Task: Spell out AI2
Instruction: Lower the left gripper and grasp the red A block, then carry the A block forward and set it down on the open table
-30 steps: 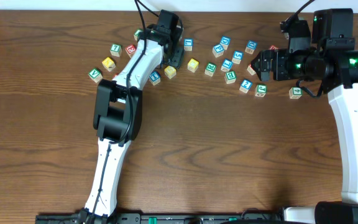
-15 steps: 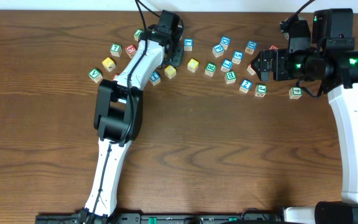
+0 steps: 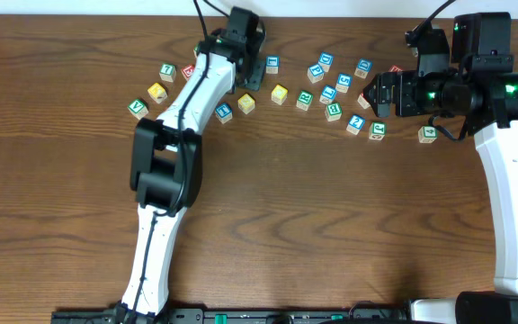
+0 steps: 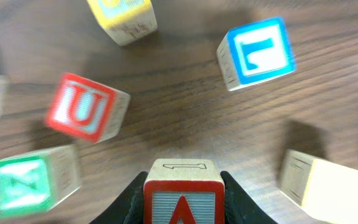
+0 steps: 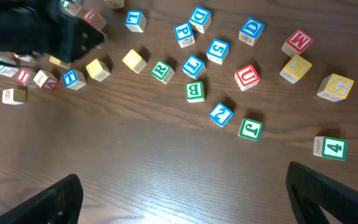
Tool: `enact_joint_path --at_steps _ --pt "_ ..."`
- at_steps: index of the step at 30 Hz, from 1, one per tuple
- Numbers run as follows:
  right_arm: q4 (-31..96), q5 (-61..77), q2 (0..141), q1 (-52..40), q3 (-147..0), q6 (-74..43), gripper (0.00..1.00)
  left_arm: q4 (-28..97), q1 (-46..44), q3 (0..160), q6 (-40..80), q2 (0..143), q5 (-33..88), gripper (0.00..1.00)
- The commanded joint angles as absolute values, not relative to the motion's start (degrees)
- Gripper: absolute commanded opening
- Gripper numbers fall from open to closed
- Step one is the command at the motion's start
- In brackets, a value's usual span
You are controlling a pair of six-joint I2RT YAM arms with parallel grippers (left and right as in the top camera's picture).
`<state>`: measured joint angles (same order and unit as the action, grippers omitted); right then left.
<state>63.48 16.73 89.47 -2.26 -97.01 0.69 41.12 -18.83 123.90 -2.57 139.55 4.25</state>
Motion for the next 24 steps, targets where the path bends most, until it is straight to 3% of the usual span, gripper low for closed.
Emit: enact_joint_path --at_steps 1,6,16,24 --pt "63.6 16.6 89.3 -2.7 -97.7 1.3 0.99 43.1 -19.0 124.7 0.3 131.8 2.9 0.27" --pt "63.7 16.6 89.3 -2.7 -97.7 1.3 0.99 50.4 -19.0 124.7 6.5 124.2 1.9 0.22" --pt "63.6 16.7 89.3 -2.7 -97.7 1.3 0.99 72.8 -21.1 124.1 16.2 118.8 1.9 0.22" --pt "63.6 16.7 89.3 -2.7 -97.7 1.3 0.99 73.2 -24.9 111.9 20.6 119.5 1.9 0.21"
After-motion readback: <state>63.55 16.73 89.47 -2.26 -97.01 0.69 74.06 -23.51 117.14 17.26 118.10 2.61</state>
